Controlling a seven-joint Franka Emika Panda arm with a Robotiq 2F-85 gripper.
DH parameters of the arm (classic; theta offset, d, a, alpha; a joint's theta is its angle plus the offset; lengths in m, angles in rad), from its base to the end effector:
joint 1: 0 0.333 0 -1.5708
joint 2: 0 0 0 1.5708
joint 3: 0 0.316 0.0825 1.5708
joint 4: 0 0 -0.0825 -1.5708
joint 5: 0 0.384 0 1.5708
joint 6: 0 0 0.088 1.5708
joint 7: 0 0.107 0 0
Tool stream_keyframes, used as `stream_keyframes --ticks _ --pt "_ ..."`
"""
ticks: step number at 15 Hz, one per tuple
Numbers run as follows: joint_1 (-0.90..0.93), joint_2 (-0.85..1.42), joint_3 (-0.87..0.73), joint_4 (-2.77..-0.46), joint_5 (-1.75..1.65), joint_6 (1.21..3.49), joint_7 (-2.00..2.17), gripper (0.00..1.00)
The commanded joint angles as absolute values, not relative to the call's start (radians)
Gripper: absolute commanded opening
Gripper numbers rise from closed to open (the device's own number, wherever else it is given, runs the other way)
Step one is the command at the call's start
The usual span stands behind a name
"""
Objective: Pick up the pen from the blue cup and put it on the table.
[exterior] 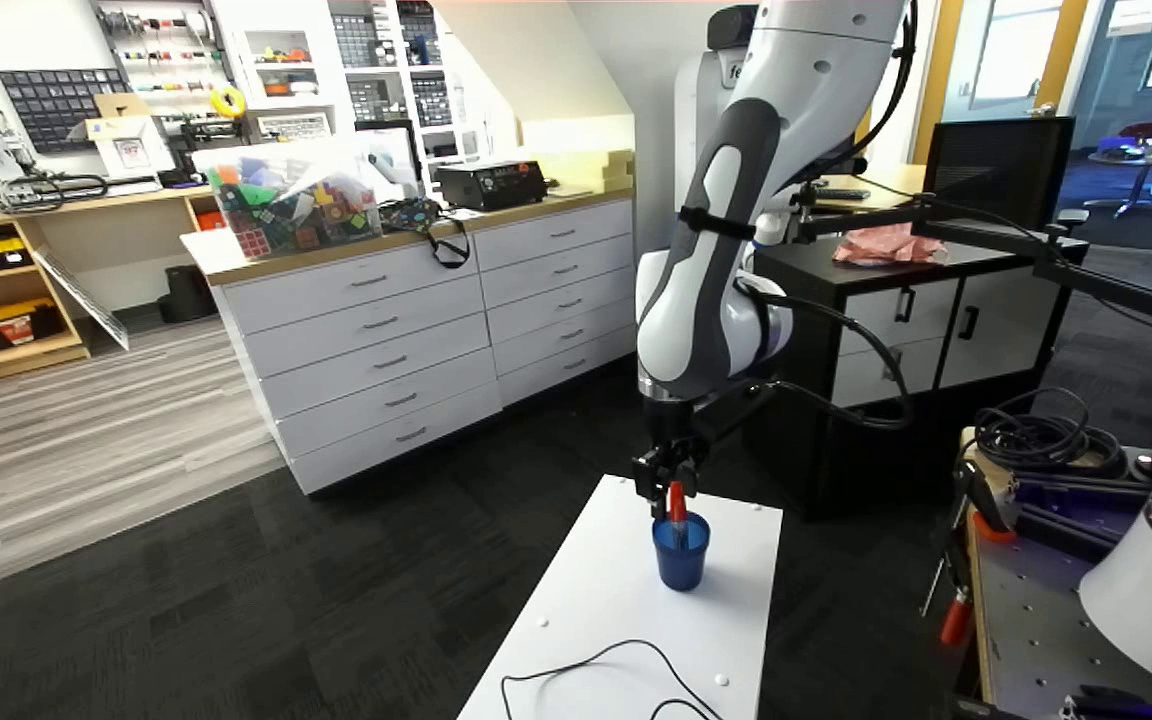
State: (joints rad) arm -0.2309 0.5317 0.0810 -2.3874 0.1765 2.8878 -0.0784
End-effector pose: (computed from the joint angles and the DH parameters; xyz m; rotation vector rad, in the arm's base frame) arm 0.4743 -0.0776 0.0978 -3.0309 0.3865 0.0354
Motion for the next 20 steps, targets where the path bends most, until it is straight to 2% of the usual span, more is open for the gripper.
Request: stream_keyframes --ticks 1,6,7,9,14,20 --pt "-0.257 0.538 0.103 -2.384 0.194 2.907 -0.104 0.42" --pt "-0.224 0.528 0.079 -2.389 0.177 2.900 -0.080 0.07" --pt "-0.216 0.523 0.075 -2.394 0.174 2.899 -0.075 0.05" --pt "-0.205 0.513 0.073 -2.406 0.169 2.903 -0.073 0.08" --pt "-0.202 0.492 0.079 -2.440 0.173 2.929 -0.078 0.08" --pt "-0.276 0.461 0.152 -2.552 0.193 3.112 -0.101 0.08"
